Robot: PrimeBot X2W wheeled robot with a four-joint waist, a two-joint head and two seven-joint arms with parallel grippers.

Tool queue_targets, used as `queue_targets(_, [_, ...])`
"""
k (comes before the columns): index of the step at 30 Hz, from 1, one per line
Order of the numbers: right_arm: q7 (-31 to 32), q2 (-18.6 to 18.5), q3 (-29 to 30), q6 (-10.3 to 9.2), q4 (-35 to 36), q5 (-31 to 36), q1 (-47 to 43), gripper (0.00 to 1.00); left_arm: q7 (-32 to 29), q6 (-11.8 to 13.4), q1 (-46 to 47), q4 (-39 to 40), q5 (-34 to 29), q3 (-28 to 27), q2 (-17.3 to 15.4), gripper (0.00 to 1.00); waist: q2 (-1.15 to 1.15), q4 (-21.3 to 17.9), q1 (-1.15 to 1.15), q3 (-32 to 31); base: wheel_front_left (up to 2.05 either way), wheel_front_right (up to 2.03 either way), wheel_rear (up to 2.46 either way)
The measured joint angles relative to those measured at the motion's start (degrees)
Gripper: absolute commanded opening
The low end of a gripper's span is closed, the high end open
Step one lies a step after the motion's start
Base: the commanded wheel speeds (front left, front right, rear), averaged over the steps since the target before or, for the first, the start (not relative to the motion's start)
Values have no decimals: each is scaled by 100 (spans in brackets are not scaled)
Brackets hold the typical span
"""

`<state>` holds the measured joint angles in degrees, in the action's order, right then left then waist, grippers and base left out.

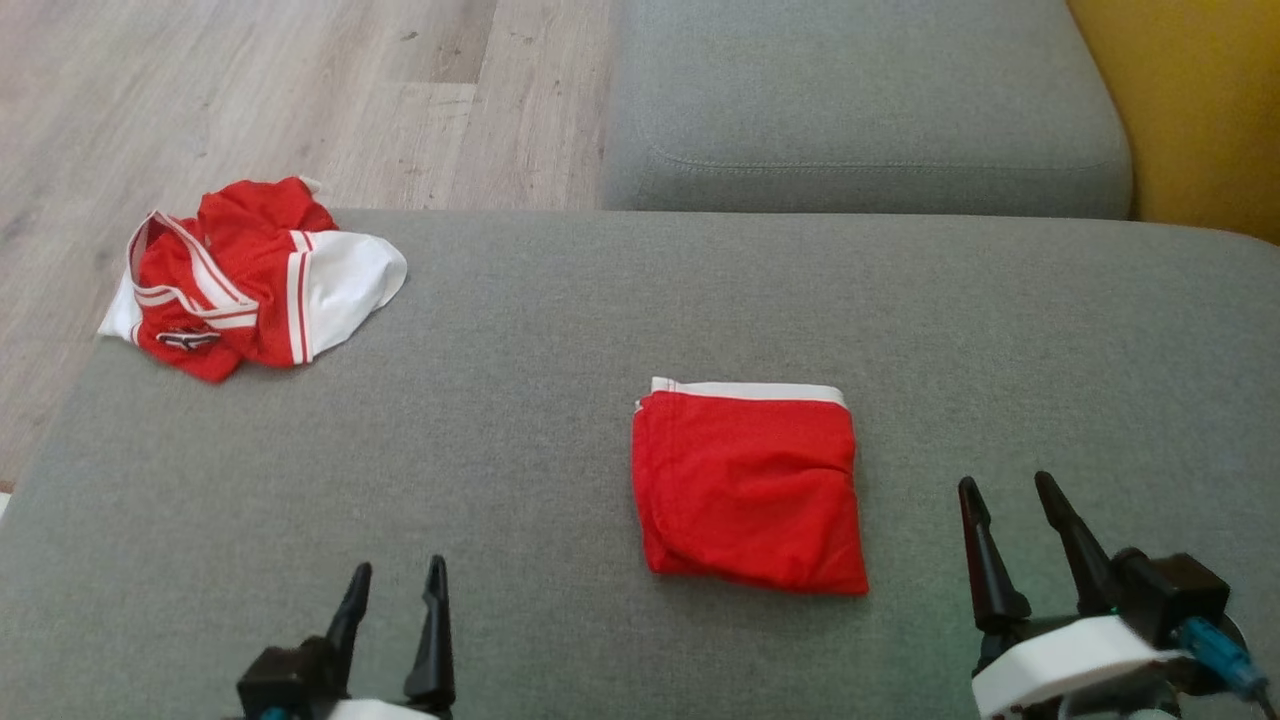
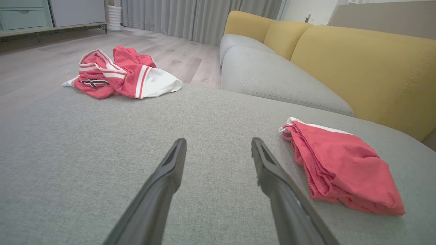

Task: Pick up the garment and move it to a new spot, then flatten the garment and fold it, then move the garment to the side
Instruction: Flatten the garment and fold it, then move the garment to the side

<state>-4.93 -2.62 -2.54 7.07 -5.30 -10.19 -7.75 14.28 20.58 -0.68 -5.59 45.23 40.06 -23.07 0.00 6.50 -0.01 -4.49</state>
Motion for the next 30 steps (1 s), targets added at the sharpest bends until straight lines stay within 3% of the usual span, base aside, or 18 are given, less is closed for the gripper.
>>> queue_targets(8, [16,4,113,0,18,0,-3,100,0,-93,-1,-124,-165,-137,-23,100,0,42,0,-6,0,0,0])
queue_targets(30, [227,5,157,0,-270,-189,15,100,0,-58,-99,-121,-296,-234,-35,100,0,140,1,43,0,0,0])
